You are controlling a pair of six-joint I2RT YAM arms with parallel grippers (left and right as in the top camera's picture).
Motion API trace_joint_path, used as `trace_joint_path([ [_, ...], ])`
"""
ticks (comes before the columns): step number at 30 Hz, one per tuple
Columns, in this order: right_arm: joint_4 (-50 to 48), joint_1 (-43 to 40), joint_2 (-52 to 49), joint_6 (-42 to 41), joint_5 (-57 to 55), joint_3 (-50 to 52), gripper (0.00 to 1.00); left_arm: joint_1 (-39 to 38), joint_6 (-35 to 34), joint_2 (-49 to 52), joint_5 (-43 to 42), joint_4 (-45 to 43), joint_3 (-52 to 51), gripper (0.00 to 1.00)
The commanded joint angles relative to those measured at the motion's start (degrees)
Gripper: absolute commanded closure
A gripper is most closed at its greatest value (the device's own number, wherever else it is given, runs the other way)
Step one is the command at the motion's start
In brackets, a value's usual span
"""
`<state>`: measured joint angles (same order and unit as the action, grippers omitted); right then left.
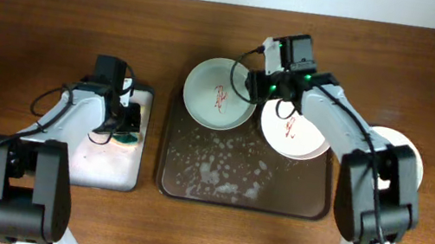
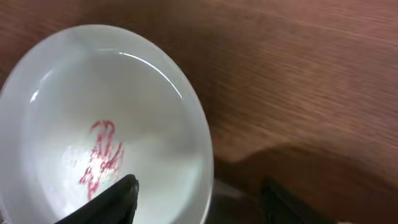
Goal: Clean dirty plates on tray and stack at the side
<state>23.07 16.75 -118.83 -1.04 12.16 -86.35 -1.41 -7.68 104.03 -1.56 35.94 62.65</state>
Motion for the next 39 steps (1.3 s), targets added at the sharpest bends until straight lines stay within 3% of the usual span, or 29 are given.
trace_joint_path([
  [1, -2.6, 1.6, -1.9, 0.3, -0.8, -0.5, 0.42, 0.2, 0.9, -6.0, -0.8, 2.0, 2.6, 1.0],
  [5, -3.0, 1.6, -4.6, 0.1, -3.2, -0.5, 0.45, 0.2, 0.9, -6.9, -0.8, 1.8, 0.0, 1.0],
  [10, -0.4, 1.6, -4.5, 0.0, -2.9, -0.5, 0.89, 0.2, 0.9, -6.9, -0.8, -1.7, -6.8, 1.0],
  [12, 4.4, 1.6, -2.1, -0.1, -0.5, -0.9, 0.96, 0.2, 0.9, -6.9, -0.8, -2.1, -6.8, 1.0],
  [15, 16.7, 1.6, 5.1, -2.9, 4.2, -0.9, 0.96, 0.2, 0.9, -6.9, -0.8, -2.9, -6.8, 1.0],
  [17, 30.1, 1.7, 5.6, -7.6, 4.3, -0.4, 0.96, 0.2, 0.9, -6.9, -0.8, -3.0, -6.8, 1.0],
  [18, 32.0, 2.1, 5.6, -7.6, 4.4, 0.7, 0.96, 0.2, 0.9, -6.9, -0.8, -3.1, -6.8, 1.0],
  [23, 26.3, 2.8, 5.2, -10.0, 6.9, 12.1, 0.96, 0.2, 0.9, -6.9, -0.8, -3.7, -6.8, 1.0],
  [26, 21.6, 2.8, 5.2, -10.0, 10.9, 16.7, 0.75, 0.2, 0.9, -6.9, -0.8, -3.8, -6.8, 1.0],
  [31, 21.4, 1.0, 5.2, -11.0, 17.6, 16.8, 0.74, 0.2, 0.9, -6.9, -0.8, -3.3, -6.8, 1.0],
  [34, 21.4, -3.4, 5.2, -13.0, 17.6, 18.4, 0.71, 0.2, 0.9, -6.9, -0.9, -2.9, -6.8, 1.0],
  [39, 20.0, -4.0, 5.2, -13.0, 17.2, 21.7, 0.7, 0.2, 0.9, -6.9, -1.9, -2.9, -6.8, 1.0],
])
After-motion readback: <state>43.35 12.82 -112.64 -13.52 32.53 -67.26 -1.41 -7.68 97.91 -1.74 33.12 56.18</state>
